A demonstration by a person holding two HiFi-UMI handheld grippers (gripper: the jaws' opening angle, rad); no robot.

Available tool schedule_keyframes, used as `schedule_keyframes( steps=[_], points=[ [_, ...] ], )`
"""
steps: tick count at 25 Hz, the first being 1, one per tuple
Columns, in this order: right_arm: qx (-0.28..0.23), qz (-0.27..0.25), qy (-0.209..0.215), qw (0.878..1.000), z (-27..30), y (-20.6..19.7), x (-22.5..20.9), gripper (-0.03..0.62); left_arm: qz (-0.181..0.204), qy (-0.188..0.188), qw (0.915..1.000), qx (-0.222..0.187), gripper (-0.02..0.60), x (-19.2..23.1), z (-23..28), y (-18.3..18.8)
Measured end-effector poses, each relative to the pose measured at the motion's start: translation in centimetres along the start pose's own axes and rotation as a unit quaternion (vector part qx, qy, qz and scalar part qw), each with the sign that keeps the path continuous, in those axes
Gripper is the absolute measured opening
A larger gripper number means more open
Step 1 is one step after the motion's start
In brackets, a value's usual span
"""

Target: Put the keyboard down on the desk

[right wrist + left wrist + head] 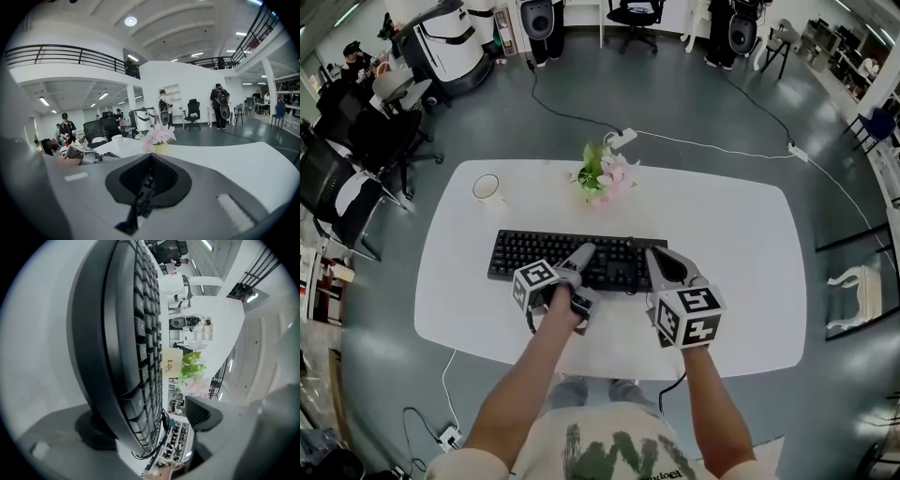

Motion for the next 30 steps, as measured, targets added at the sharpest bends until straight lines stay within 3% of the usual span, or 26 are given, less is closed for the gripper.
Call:
schedule_keyframes(
  steps=[11,21,30],
  points=[
    [0.006,-0.004,0.026,1.0,-0.5,-0.1,-0.1,0.0,0.001,0.018,0.9998,-0.013,0.451,0.7,-1.5,-0.8],
    [0.013,-0.014,0.064,0.998,-0.7,0.1,-0.7,0.0,-0.008,0.018,0.9984,-0.053,0.451,1.2,-2.5,-0.9],
    [0.009,-0.008,0.045,0.999,-1.3,-0.4,-0.2,-0.001,-0.006,0.027,0.999,-0.035,0.451,1.9,-3.2,-1.0]
  ],
)
Point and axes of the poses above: the fingertips, and each gripper's own axes: z forward along the fingers, x to its left, y out of its top, the point moved 6 cm from there along -z, backward along the fingers, and after that the axes turned 12 degrees about -x, right-handed, at the moved point
